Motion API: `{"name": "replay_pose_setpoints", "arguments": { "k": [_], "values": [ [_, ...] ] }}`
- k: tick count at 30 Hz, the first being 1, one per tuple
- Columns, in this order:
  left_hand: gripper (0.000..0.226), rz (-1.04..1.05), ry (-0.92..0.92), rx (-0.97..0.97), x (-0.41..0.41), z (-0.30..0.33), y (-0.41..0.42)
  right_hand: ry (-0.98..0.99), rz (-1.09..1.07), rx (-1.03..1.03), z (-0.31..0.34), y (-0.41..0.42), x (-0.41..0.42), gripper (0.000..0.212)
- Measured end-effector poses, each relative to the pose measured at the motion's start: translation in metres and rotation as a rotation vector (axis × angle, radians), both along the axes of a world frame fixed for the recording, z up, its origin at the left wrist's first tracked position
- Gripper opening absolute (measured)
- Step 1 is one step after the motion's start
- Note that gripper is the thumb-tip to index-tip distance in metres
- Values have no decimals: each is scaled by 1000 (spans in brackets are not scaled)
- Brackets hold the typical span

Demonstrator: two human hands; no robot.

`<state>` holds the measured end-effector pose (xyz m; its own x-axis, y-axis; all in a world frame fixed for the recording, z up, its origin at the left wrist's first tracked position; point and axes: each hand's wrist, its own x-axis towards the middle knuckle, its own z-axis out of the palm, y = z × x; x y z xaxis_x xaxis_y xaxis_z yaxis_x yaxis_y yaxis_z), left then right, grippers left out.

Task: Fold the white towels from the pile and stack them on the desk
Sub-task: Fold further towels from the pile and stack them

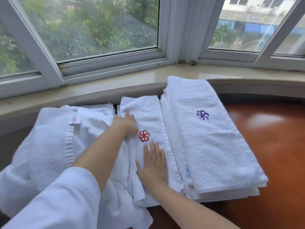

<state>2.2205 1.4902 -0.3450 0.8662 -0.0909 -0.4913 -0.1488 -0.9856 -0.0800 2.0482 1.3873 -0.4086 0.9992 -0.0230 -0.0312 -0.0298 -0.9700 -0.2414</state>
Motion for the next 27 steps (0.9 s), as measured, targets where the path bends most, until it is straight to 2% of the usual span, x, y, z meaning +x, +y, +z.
{"name": "replay_pose_setpoints", "arguments": {
  "k": [4,7,12,18,21,24,27],
  "values": [
    [71,122,46,-67,13,-3,-3,-56,-20,-31,2,4,2,65],
    [74,139,79,-79,19,0,-6,-66,-13,-24,-1,2,4,65],
    [70,43,116,84,4,17,-6,87,37,8,-3,0,7,74],
    [65,-102,185,299,-33,55,-1,269,101,91,3,-9,13,71],
    [58,-123,128,331,-58,58,-8,366,137,109,9,-9,-2,72],
    [40,-195,3,396,-83,53,-8,437,225,84,15,-16,-23,71],
    [37,-243,-136,387,-100,46,-6,477,269,89,34,-25,-25,68]
  ]
}}
